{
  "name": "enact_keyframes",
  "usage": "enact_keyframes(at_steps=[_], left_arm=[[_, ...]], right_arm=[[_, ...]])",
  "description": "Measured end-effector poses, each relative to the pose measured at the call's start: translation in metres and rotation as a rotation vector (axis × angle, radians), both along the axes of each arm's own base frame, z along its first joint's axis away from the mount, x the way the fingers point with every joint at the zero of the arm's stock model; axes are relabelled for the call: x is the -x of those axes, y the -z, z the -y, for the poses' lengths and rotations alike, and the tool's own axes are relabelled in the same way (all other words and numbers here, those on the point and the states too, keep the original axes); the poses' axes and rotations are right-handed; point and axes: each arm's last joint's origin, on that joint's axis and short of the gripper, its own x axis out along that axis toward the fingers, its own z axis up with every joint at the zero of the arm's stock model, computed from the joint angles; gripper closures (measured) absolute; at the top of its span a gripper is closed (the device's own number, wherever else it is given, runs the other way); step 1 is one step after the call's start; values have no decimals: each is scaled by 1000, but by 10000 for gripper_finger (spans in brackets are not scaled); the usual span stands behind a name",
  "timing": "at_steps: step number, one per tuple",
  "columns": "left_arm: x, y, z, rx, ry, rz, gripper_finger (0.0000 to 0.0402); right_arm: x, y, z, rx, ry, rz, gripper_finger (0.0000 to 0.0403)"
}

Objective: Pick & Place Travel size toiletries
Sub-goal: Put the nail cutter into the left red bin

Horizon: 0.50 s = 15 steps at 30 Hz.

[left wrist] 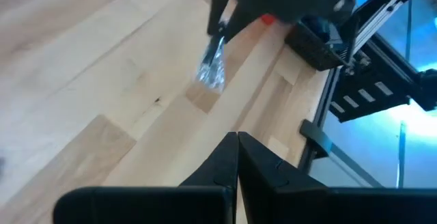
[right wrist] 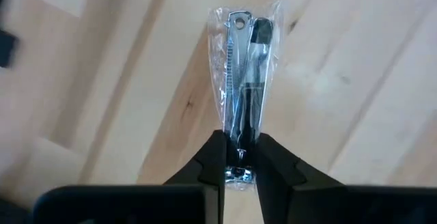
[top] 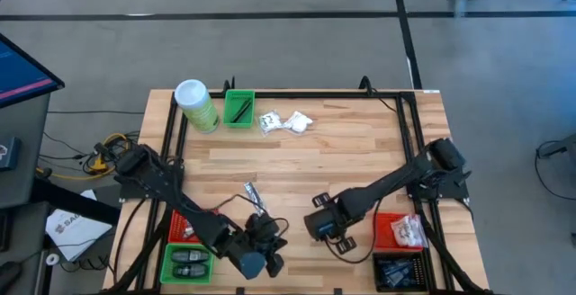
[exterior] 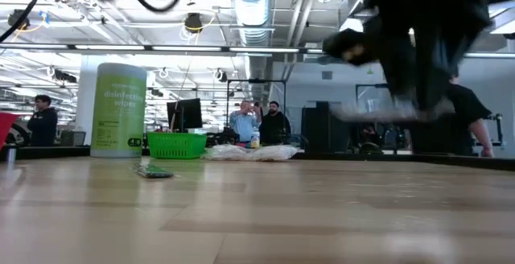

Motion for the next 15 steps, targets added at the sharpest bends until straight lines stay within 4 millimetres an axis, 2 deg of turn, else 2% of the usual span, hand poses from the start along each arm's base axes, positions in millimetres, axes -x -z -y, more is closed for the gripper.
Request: enact_keyframes(at_steps=[3, 8, 10, 15], left_arm=[[16, -20, -4, -9, -21, 9, 401], [39, -60, -10, -52, -73, 147, 401], [46, -71, -13, -76, -72, 172, 401], [47, -85, -25, -121, -72, 204, 401]], right_arm=[[1, -28, 8, -25, 42, 39, 362], [10, -87, 28, -115, 174, 168, 359], [14, -112, 38, -166, 244, 235, 360], [27, -171, 58, -318, 391, 428, 361]])
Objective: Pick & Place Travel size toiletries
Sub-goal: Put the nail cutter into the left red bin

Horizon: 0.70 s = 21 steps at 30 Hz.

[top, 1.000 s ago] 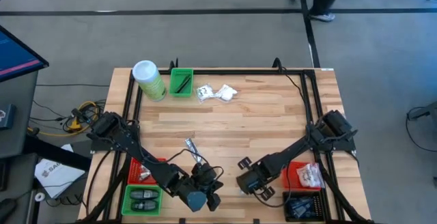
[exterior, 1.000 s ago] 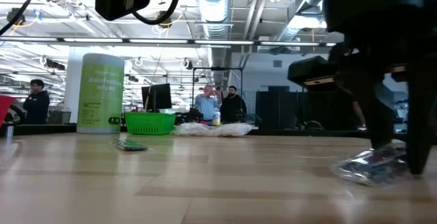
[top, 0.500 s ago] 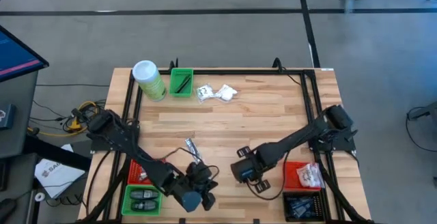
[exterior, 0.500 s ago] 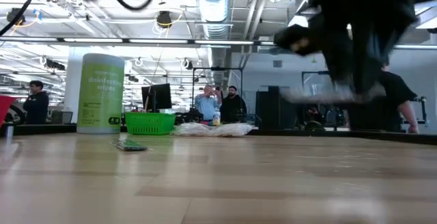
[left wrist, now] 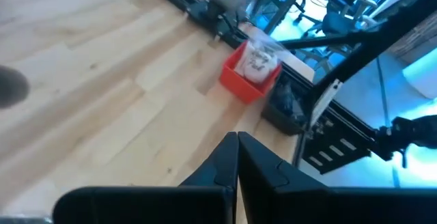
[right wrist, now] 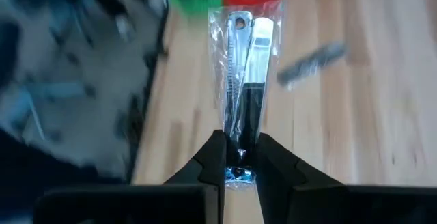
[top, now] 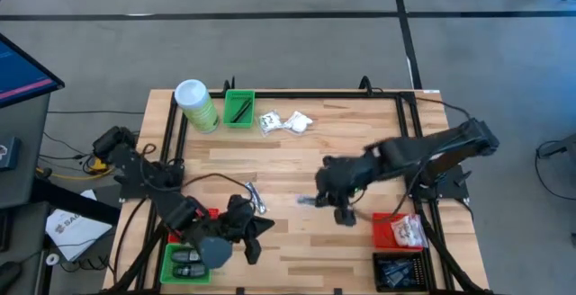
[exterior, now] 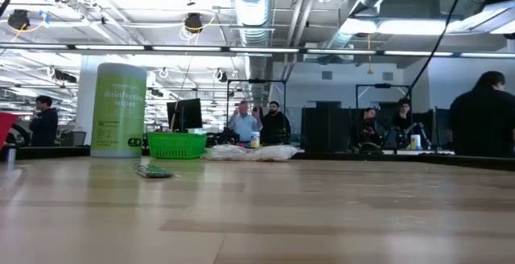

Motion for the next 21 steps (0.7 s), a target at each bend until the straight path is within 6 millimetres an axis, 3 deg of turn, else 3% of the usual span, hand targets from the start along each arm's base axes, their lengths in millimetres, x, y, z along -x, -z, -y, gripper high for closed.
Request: enact_keyframes(at_steps=[4, 10, 16, 21], left_arm=[[-8, 0, -11, -44, -16, -10, 401], [-28, -9, -32, -114, -43, 45, 394], [-47, -35, -56, -218, -54, 196, 371], [-46, -70, -82, -285, -99, 349, 315]], right_arm=[[11, -37, 10, -107, 76, 146, 361], [27, -78, 20, -233, 136, 314, 361], [38, -107, 30, -278, 147, 445, 361], [42, -119, 43, -288, 104, 486, 361]])
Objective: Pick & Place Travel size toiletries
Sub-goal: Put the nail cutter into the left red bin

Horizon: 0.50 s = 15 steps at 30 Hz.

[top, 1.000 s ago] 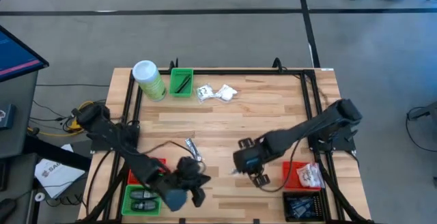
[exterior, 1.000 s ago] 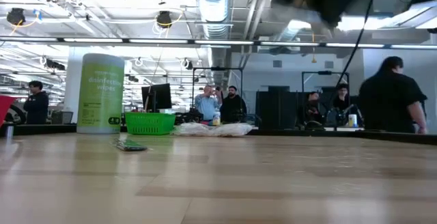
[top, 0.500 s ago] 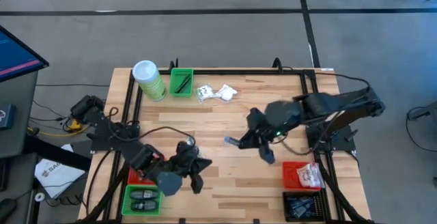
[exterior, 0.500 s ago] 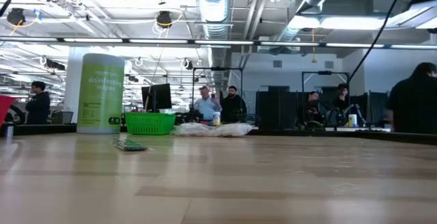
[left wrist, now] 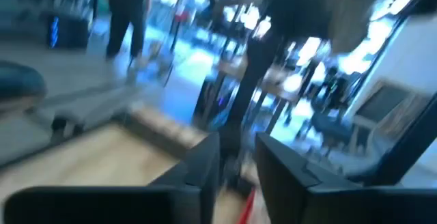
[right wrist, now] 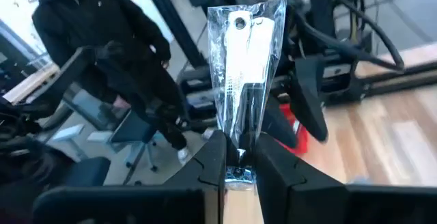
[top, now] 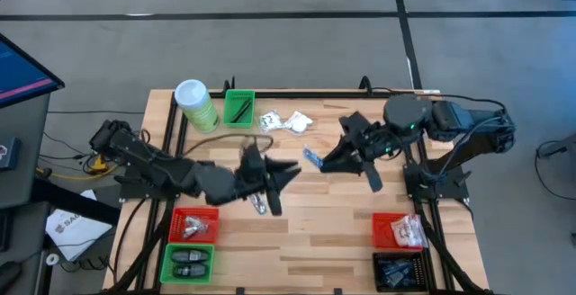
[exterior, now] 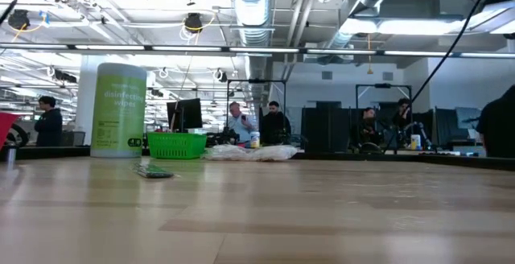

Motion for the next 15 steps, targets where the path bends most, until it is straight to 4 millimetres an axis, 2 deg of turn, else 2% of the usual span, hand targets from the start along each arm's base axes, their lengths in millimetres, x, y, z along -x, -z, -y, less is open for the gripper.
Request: enact_keyframes(at_steps=[6, 10, 15], left_arm=[[2, -36, -31, -90, 82, 208, 239], [1, -40, -45, -101, 46, 230, 196], [-3, -40, -56, -88, 86, 249, 156]], right_arm=[[-3, -2, 19, 7, 1, 26, 361], [-5, -6, 27, 11, 6, 74, 359], [-6, -8, 39, 13, 42, 94, 360]])
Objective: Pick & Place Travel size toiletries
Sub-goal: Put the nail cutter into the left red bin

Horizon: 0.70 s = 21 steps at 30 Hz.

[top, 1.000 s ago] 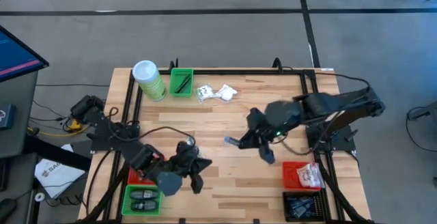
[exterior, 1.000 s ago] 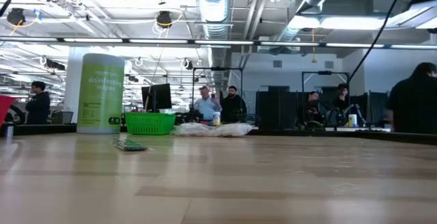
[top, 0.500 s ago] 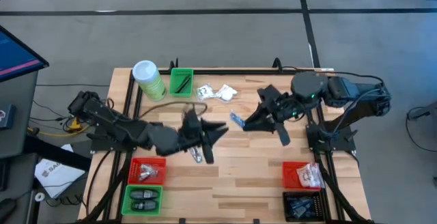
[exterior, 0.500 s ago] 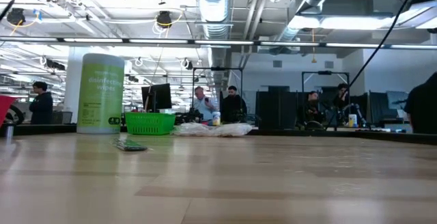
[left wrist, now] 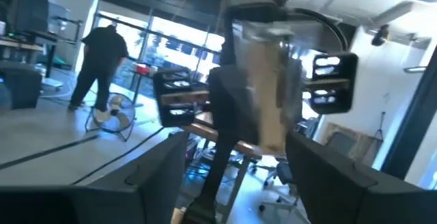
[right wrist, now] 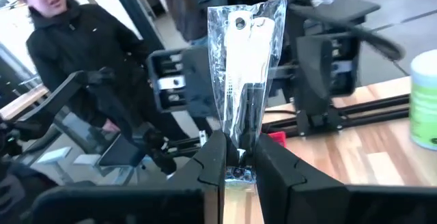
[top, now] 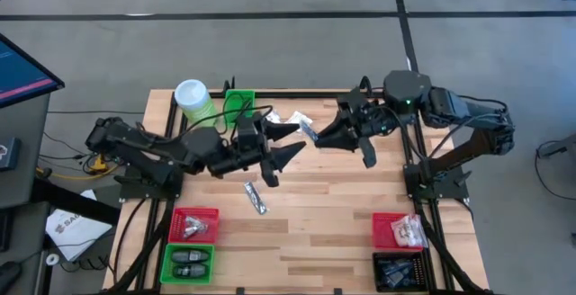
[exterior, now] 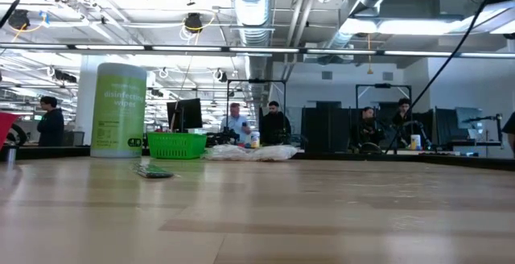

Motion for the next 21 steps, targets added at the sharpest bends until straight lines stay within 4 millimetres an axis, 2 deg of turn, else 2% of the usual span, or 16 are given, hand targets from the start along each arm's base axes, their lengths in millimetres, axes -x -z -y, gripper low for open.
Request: enact_keyframes(at_steps=[10, 16, 21], left_arm=[[-3, -6, -19, -15, 27, 70, 132], [-7, -8, -31, -23, 59, 124, 132], [-12, -6, -35, -20, 74, 132, 132]], right_arm=[[-1, -3, 14, 0, 23, 29, 360], [-19, 10, 17, -6, 24, -22, 360], [-25, 12, 17, -12, 10, -25, 359]])
